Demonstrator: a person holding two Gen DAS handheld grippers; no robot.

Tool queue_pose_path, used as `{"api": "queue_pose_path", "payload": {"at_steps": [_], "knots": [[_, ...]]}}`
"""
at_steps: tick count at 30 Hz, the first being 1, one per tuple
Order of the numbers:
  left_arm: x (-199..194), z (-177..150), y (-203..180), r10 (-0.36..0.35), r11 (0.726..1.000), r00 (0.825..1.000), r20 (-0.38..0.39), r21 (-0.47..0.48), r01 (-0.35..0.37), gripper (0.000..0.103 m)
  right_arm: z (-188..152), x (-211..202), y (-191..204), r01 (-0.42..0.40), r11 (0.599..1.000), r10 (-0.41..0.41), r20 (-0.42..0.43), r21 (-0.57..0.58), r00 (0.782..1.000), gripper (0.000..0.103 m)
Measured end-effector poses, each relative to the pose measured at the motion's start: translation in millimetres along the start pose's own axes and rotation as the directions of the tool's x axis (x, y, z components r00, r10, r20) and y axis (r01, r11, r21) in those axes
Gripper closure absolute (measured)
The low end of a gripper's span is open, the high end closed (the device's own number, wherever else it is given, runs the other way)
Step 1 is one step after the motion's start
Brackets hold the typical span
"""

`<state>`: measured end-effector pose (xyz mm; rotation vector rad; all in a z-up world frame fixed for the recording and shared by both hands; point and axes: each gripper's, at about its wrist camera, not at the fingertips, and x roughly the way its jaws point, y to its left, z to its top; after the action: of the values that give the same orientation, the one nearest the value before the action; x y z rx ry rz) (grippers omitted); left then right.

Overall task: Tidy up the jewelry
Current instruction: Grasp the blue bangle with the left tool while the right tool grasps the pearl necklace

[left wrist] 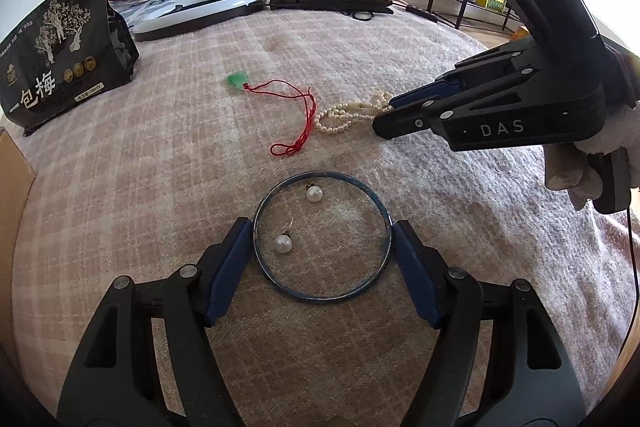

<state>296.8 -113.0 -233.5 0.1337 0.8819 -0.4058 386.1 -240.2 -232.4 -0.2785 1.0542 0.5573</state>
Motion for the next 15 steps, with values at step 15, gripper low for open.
{"api": "queue_pose_path", "payload": {"at_steps": [15], "knots": [[-15,3,4,0.017,1.0,0.998,0.06,-0.005,-0.017,0.031,1,-14,-5,0.019,0.998,-0.022,0.045,0.068,0.999,0.098]]}}
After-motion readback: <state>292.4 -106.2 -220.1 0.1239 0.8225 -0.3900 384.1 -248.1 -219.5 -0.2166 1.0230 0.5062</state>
